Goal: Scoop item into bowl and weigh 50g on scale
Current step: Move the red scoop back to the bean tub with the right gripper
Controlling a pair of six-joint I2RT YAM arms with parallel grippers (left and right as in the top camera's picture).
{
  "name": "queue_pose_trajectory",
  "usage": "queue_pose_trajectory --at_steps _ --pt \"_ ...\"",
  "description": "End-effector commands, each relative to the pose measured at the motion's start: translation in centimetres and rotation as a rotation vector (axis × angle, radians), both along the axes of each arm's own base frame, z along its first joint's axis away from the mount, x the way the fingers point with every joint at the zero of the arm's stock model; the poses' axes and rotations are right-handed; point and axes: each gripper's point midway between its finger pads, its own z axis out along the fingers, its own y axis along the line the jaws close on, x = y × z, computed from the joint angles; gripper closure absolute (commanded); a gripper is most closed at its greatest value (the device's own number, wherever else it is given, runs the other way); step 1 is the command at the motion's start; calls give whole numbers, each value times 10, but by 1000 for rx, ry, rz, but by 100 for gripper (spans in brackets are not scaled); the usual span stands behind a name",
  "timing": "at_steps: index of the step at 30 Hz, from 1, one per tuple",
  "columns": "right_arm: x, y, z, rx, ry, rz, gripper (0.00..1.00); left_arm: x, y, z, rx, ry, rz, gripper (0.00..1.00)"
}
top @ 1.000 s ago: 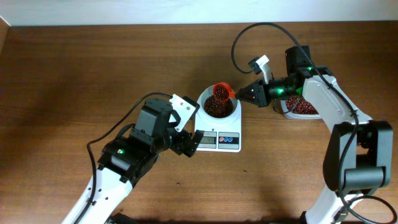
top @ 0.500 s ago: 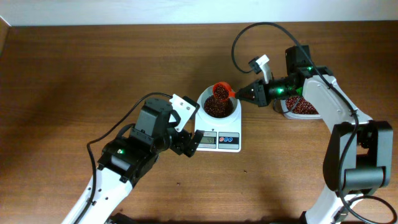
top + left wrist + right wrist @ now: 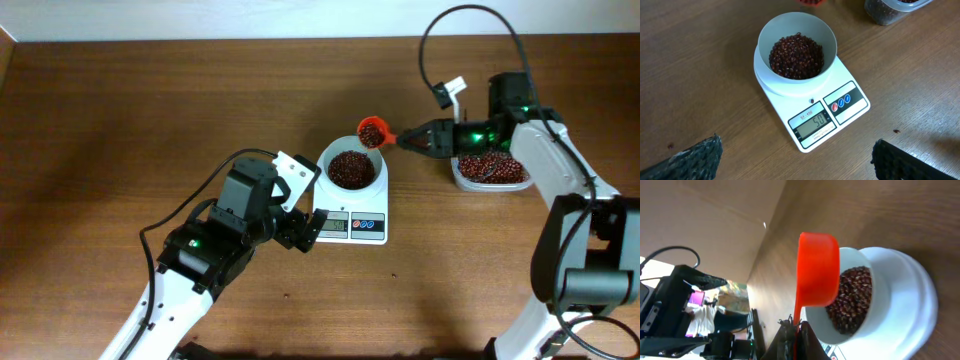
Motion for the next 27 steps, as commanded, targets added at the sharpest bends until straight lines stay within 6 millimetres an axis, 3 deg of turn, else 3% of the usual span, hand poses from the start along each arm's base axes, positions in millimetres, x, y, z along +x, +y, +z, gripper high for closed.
queue_pose_trajectory --at_steps 1,6,14,21,27 --pt "5 -12 21 31 -44 -24 96 -1 0 -2 -1 5 4 1" --pt "18 -39 29 19 -76 -89 96 -1 0 -2 -1 5 5 1" --pt "30 -110 29 -17 -55 -263 96 -1 0 -2 -1 5 4 1" --pt "12 -168 27 -124 -15 -400 96 -1 0 -2 -1 5 4 1" --pt "-10 -192 31 -188 0 -445 96 -1 0 -2 -1 5 4 1"
